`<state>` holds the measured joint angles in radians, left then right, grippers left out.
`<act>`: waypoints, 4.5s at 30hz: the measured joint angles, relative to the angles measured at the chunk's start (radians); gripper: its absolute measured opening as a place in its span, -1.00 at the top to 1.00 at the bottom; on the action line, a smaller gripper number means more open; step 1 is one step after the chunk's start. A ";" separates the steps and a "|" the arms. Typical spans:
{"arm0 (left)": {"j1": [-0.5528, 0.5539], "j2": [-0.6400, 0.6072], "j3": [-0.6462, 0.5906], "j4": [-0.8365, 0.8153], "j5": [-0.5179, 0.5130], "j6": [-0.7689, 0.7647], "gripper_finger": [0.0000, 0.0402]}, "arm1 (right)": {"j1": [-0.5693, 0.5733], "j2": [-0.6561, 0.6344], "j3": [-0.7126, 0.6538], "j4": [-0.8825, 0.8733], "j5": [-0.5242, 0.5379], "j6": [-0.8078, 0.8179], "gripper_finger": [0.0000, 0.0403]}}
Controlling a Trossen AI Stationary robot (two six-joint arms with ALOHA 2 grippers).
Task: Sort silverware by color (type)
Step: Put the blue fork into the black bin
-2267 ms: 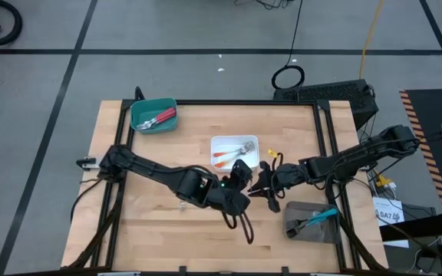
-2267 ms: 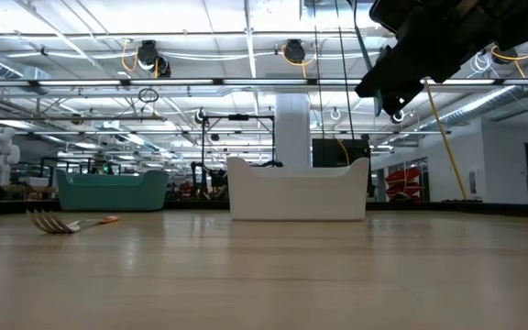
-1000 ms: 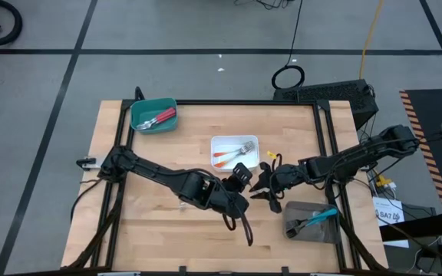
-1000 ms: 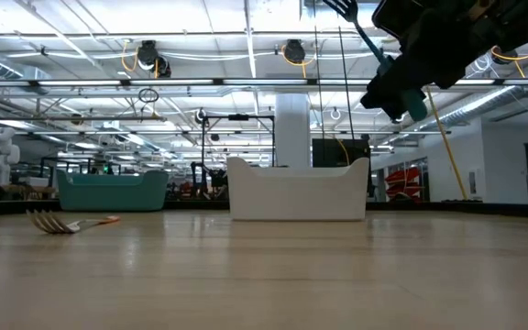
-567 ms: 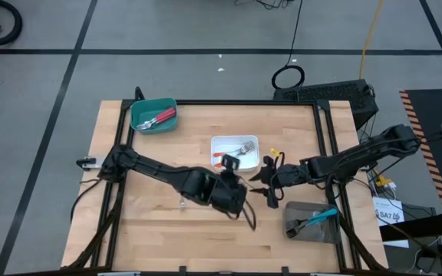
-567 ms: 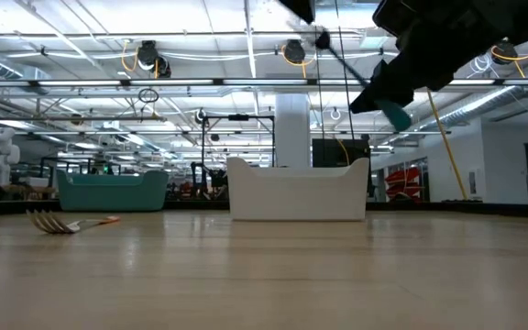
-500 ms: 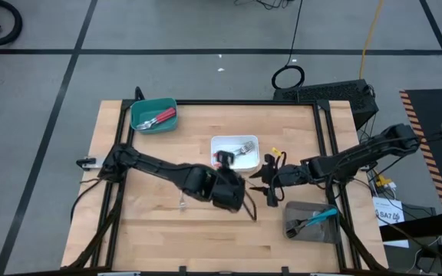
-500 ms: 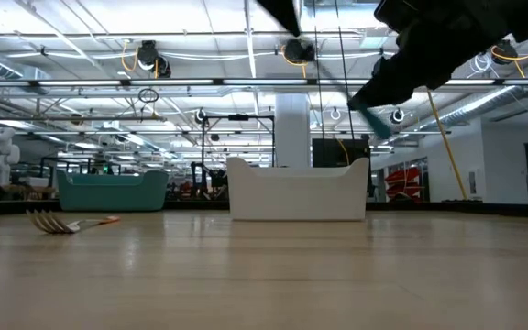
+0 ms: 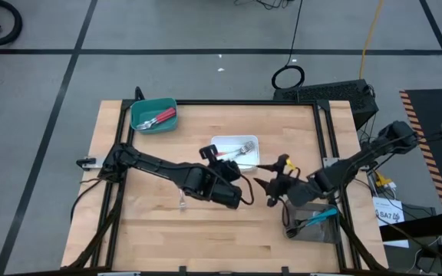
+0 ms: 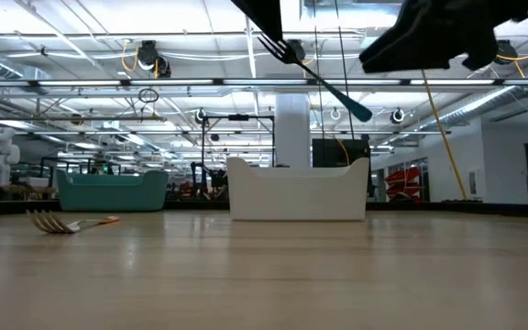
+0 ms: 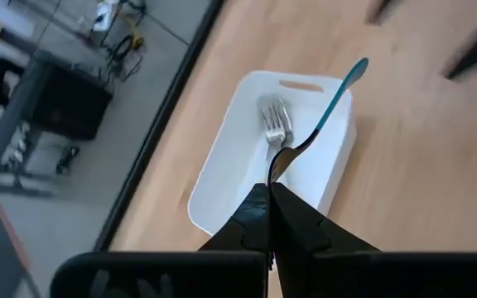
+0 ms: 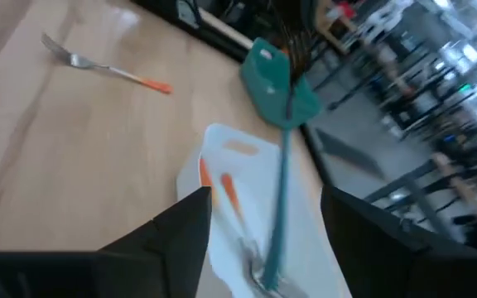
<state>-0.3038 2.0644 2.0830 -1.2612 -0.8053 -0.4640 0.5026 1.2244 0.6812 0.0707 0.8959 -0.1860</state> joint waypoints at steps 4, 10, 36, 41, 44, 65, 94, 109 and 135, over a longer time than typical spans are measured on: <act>-0.008 0.000 0.000 0.023 -0.017 -0.157 0.98 | 0.068 0.038 0.033 0.000 0.134 -0.049 -0.07; -0.065 0.010 0.000 0.152 -0.014 -0.228 0.95 | 0.141 0.191 0.114 0.007 0.331 -0.202 -0.05; -0.179 0.079 0.001 0.221 0.039 -0.525 0.92 | 0.246 0.578 0.403 0.018 0.673 -0.539 0.43; -0.188 0.084 0.001 0.220 0.036 -0.539 0.92 | 0.253 0.579 0.402 0.015 0.672 -0.525 0.44; -0.190 0.084 0.001 0.219 0.035 -0.541 0.92 | 0.252 0.579 0.402 0.014 0.673 -0.534 0.40; -0.190 0.083 0.018 0.220 0.038 -0.514 0.92 | 0.231 0.578 0.402 -0.107 0.676 -0.451 0.44; -0.192 0.083 0.041 0.413 -0.006 -0.057 0.26 | 0.235 0.577 0.401 -0.097 0.667 -0.401 0.98; -0.303 0.084 0.268 -0.077 -0.207 0.141 0.20 | 0.259 0.361 0.401 -0.152 0.398 -0.189 0.99; -0.364 0.057 -0.531 1.085 0.256 0.388 0.20 | 0.283 0.093 0.402 -0.940 -0.444 0.721 0.98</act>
<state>-0.6676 2.1215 1.5524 -0.1759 -0.5495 -0.0761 0.7852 1.3174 1.0828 -0.8696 0.4519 0.5350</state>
